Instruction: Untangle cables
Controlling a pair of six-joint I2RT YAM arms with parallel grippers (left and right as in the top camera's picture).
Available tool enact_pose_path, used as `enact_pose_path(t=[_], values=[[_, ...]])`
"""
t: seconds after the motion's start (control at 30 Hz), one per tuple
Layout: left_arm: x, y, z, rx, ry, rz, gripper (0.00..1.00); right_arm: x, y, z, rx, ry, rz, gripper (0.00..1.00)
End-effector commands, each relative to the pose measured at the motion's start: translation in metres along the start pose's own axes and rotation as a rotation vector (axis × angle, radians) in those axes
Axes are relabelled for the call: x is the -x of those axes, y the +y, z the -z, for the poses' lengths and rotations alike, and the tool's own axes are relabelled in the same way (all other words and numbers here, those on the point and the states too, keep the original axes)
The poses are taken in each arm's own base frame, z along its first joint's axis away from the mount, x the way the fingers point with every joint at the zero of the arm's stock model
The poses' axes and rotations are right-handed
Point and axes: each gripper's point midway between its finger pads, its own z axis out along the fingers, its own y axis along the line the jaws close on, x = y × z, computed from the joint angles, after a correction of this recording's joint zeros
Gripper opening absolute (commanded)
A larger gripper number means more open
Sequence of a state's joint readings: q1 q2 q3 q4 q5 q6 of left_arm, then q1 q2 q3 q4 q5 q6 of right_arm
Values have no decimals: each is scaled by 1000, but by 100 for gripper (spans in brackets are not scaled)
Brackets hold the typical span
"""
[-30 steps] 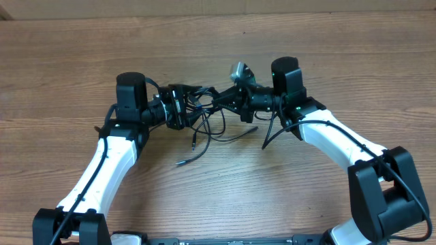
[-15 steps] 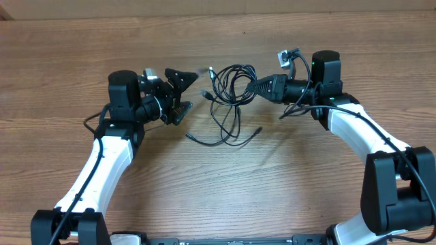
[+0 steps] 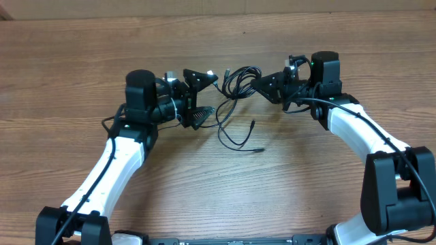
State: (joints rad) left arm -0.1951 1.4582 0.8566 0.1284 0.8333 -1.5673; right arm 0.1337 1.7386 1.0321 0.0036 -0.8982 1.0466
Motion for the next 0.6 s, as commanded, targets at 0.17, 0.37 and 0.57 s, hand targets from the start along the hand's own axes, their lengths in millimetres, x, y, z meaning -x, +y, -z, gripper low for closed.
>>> enact_pose_path(t=[0.17, 0.37, 0.57], values=[[-9, 3, -26, 21, -131, 170, 66, -21, 7, -4, 19, 99, -212, 4], [-9, 36, -35, 122, -259, 314, 68, -30, 10, -6, 16, 147, -376, 4], [0, 37, -34, 107, -347, 316, 66, -38, 14, -5, 25, 196, -424, 4]])
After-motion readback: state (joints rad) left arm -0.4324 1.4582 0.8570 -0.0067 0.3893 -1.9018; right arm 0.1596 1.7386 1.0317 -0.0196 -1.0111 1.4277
